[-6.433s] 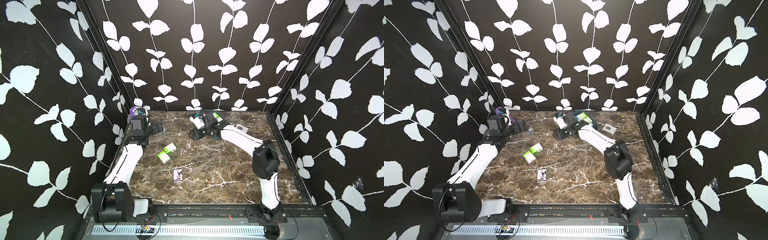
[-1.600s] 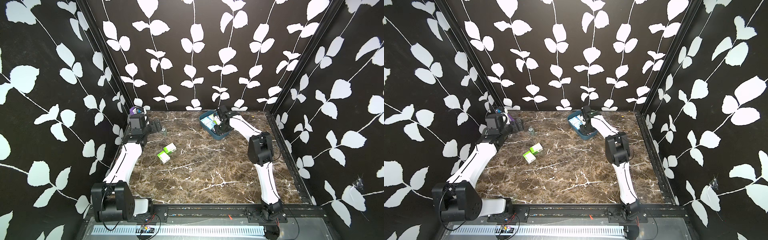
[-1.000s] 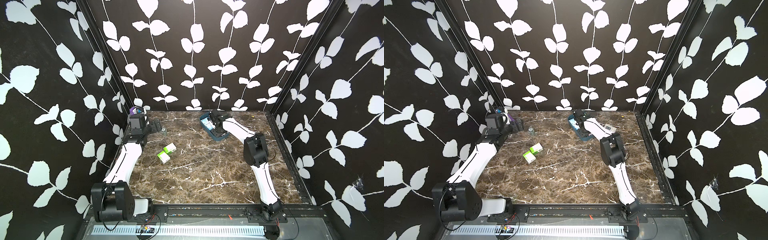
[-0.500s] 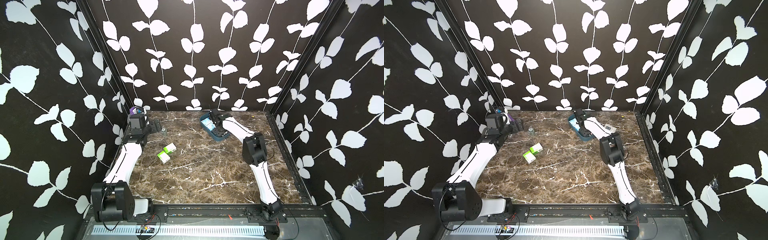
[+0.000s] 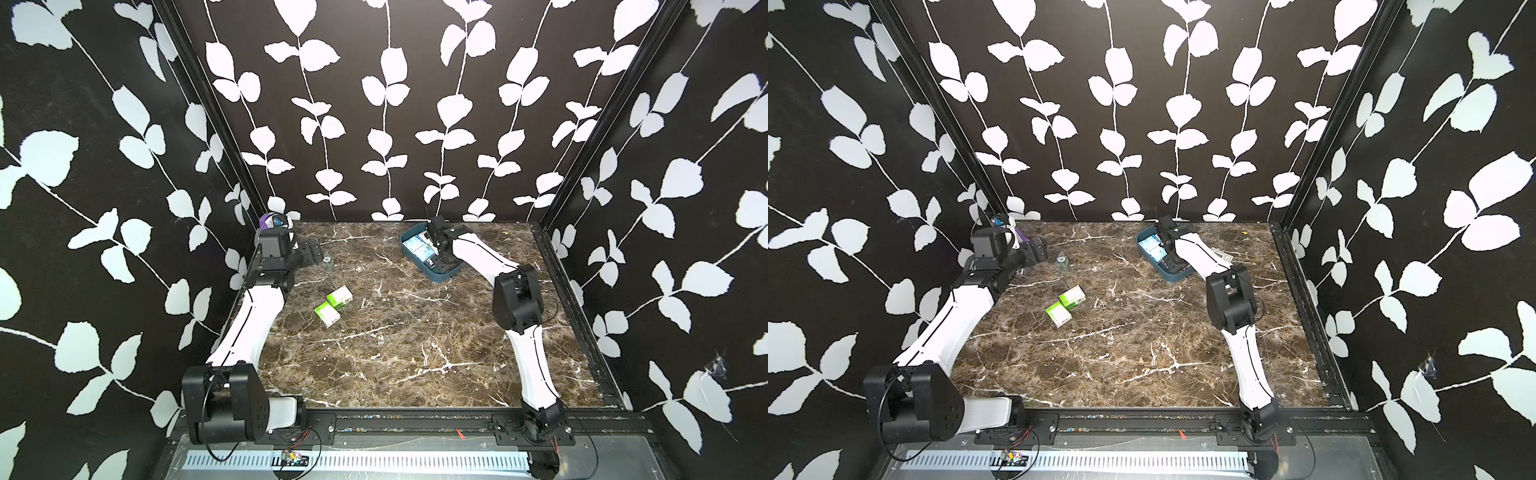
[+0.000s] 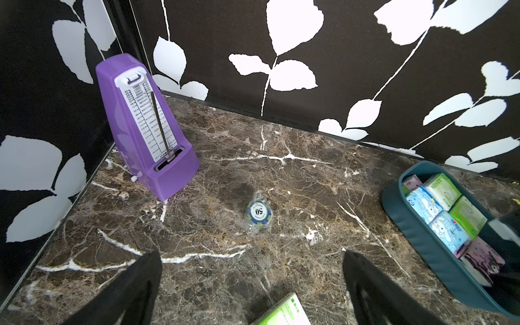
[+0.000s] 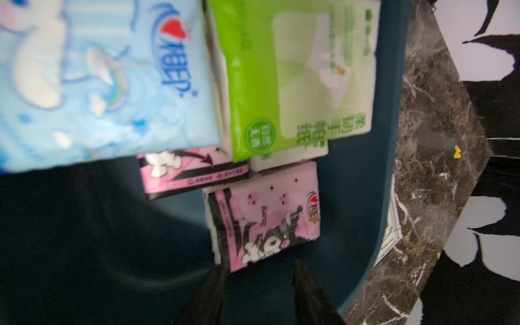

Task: Put the pocket tissues into the storage box
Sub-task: Place the pocket tissues in the storage box, then move the storage box to the center of the board.

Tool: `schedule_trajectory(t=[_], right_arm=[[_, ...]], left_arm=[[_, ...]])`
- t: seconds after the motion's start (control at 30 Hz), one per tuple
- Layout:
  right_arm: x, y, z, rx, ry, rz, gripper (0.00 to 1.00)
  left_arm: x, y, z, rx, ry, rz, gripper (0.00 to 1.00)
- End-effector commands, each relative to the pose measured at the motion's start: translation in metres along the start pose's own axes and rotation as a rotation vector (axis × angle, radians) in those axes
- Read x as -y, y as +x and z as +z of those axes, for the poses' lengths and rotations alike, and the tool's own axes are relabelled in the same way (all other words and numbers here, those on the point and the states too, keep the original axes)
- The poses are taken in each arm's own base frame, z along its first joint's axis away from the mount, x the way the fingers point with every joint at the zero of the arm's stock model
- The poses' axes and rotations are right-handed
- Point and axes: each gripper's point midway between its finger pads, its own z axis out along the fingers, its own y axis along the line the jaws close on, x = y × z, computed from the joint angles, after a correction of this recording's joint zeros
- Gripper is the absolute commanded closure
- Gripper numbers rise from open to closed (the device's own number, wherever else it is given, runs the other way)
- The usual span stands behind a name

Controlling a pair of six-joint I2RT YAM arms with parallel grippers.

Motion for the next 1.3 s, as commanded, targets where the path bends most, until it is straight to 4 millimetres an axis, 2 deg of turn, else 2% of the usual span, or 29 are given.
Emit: schedule_trajectory(t=[0.0, 0.13, 0.47, 0.67, 0.9, 0.97, 1.07, 1.13, 1.27], right_arm=[[-0.016, -0.011, -0.021, 0.079, -0.065, 0.015, 0.63], [-0.034, 0.000, -0.011, 0.029, -0.097, -0.015, 0.66], [-0.071, 0.017, -0.009, -0.015, -0.172, -0.049, 0.70], [-0.104, 0.017, -0.034, -0.004, -0.220, -0.081, 0.70], [-0.157, 0.014, -0.064, 0.020, -0.302, -0.090, 0.69], [-0.167, 0.013, -0.068, 0.026, -0.308, -0.091, 0.69], [-0.168, 0.016, -0.067, 0.007, -0.289, -0.097, 0.69], [-0.161, 0.014, -0.071, 0.011, -0.265, -0.114, 0.69], [-0.143, -0.003, -0.100, 0.080, -0.224, -0.135, 0.65]], left_arm=[[0.002, -0.009, -0.008, 0.033, 0.011, -0.002, 0.01], [0.002, -0.007, -0.008, 0.030, 0.014, -0.002, 0.01], [0.001, -0.004, -0.009, 0.027, 0.009, 0.003, 0.01], [0.000, -0.004, -0.010, 0.027, 0.001, 0.008, 0.01], [-0.001, -0.002, -0.010, 0.024, 0.003, 0.006, 0.01], [0.000, -0.001, -0.010, 0.023, 0.005, 0.006, 0.01], [0.000, -0.003, -0.010, 0.025, 0.006, 0.005, 0.01], [0.000, -0.003, -0.010, 0.026, 0.006, 0.008, 0.01], [-0.001, -0.002, -0.011, 0.026, 0.001, 0.012, 0.01]])
